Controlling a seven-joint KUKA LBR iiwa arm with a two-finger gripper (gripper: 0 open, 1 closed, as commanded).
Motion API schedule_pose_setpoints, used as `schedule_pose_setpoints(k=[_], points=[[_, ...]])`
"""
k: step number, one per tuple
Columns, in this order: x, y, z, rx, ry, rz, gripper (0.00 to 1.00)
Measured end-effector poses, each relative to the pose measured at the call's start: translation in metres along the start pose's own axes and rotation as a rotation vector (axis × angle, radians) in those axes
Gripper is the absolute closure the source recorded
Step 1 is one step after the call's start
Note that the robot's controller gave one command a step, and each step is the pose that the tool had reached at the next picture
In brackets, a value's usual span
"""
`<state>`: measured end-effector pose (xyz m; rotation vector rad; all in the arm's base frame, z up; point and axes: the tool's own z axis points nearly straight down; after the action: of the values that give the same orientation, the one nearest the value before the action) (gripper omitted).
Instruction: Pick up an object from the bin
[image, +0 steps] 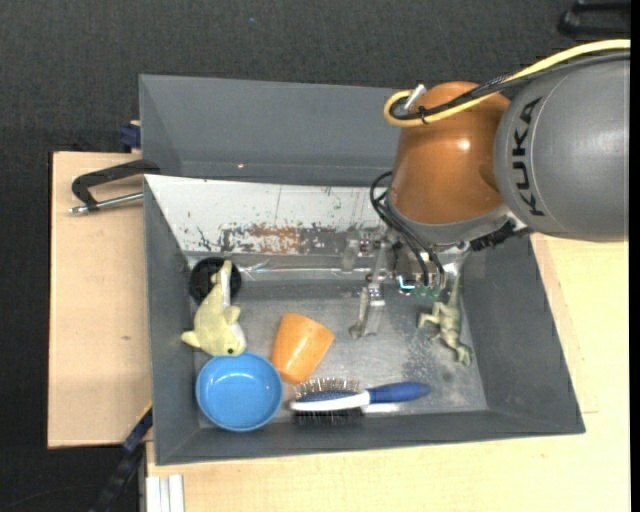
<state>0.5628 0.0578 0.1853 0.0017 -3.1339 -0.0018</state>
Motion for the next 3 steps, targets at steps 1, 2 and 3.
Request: schedule_pose_setpoints(k=[1,2,3], points=[[0.025,0.046,0.077,0.001,-0.004,-0.271,0.0],[0.033,0.058,0.111,0.002,-0.02,-0.323,0.0],[0.031,0.055,0.108,0.004,-0.027,-0.32,1.0]])
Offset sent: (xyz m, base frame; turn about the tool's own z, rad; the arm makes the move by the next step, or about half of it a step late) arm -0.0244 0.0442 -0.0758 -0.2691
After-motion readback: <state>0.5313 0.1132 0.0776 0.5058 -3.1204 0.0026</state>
